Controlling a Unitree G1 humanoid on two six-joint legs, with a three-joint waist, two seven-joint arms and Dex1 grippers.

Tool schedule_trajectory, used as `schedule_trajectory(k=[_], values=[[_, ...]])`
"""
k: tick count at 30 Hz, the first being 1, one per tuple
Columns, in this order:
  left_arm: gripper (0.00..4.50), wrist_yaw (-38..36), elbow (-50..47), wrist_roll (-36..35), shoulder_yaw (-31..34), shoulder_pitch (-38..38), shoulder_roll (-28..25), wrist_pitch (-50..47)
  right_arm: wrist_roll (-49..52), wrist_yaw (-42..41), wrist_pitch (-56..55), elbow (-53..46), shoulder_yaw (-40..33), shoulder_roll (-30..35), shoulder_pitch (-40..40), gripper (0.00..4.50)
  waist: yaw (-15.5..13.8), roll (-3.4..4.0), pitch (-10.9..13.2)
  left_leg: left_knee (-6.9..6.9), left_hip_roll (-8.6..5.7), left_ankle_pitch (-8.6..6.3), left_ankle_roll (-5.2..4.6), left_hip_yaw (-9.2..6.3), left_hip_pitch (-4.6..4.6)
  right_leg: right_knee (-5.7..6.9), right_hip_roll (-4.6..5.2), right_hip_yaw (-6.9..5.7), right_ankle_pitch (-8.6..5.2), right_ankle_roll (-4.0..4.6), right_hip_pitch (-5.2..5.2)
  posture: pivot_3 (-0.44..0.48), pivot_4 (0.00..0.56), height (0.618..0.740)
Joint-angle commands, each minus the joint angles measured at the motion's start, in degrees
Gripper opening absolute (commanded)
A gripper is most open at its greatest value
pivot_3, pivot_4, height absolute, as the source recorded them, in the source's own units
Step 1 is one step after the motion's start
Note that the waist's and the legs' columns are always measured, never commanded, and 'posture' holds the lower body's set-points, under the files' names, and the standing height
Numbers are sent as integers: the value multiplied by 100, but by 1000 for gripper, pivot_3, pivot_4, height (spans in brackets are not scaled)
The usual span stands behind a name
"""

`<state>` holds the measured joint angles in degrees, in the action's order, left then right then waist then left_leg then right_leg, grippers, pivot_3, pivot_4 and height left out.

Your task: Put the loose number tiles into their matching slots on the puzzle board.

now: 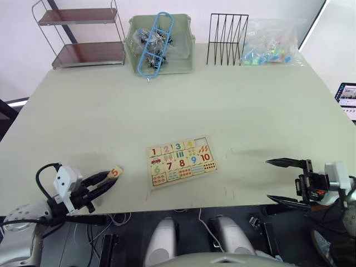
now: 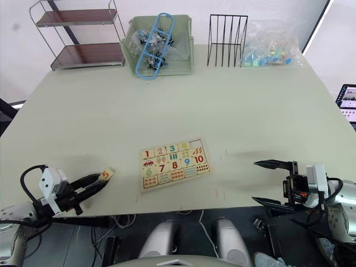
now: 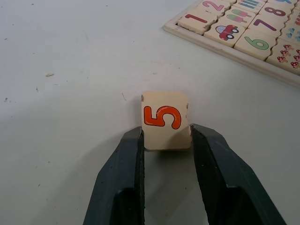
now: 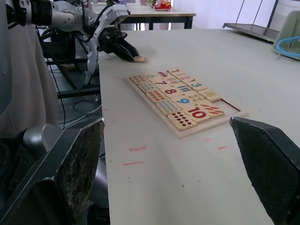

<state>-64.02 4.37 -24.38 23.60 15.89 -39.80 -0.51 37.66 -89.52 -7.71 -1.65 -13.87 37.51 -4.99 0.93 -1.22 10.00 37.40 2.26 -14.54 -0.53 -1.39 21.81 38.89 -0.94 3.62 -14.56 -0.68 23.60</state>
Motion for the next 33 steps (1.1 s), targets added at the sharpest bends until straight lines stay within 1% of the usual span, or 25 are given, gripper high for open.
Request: schedule_trajectory(k=[1,4,10,13,17,21,25,30,33], values=[[969,-27,-81,-27,-36,35,-13,76,44,-2,-86,-95,-34,-37,-47,4500,-1,0,0,0,0,0,0,0,0,0,0,0,0,0,0,0,150,740],[969,-52,-235,-15,-5,33,-127,63,45,62,-93,-135,-59,-82,-103,4500,0,0,0,0,0,0,0,0,0,0,0,0,0,0,0,0,150,740],[969,-123,-813,-170,20,-83,-476,-306,14,353,-150,-245,-150,-215,-287,4500,-7,0,1,0,0,0,0,-3,2,0,1,-2,0,1,0,0,150,740],[969,-185,-1119,-267,-97,-338,-769,-684,16,566,-190,-277,-225,-311,-404,4500,-10,0,1,0,0,0,0,-3,2,0,0,-3,0,1,0,0,150,740],[969,-206,-1345,-400,-216,-698,-992,-1104,19,736,-242,-314,-267,-366,-504,4500,-5,3,2,0,0,0,0,-1,2,0,1,-2,-2,4,0,0,150,740],[969,-493,-1578,-527,-749,-1582,-1370,-1680,106,1074,-170,-475,-317,-511,-655,4500,-16,3,3,0,0,0,0,-8,4,1,-4,-6,0,0,1,0,150,740],[969,-703,-1573,-417,-1321,-2349,-1595,-2013,107,1287,-154,-639,-305,-618,-742,4500,-1,7,5,0,-2,0,0,-6,4,1,-4,-5,0,0,0,0,150,740],[969,-626,-1403,-144,-2066,-3483,-1530,-2429,105,1520,-161,-847,-304,-702,-865,4500,-2,7,7,0,-2,0,0,-11,6,1,-8,-7,1,-2,1,0,150,740],[969,-585,-1283,73,-2633,-4260,-1346,-2790,83,1659,-172,-993,-293,-755,-971,4500,-5,7,6,0,-3,0,0,-13,6,2,-10,-7,1,-2,0,0,150,740]])
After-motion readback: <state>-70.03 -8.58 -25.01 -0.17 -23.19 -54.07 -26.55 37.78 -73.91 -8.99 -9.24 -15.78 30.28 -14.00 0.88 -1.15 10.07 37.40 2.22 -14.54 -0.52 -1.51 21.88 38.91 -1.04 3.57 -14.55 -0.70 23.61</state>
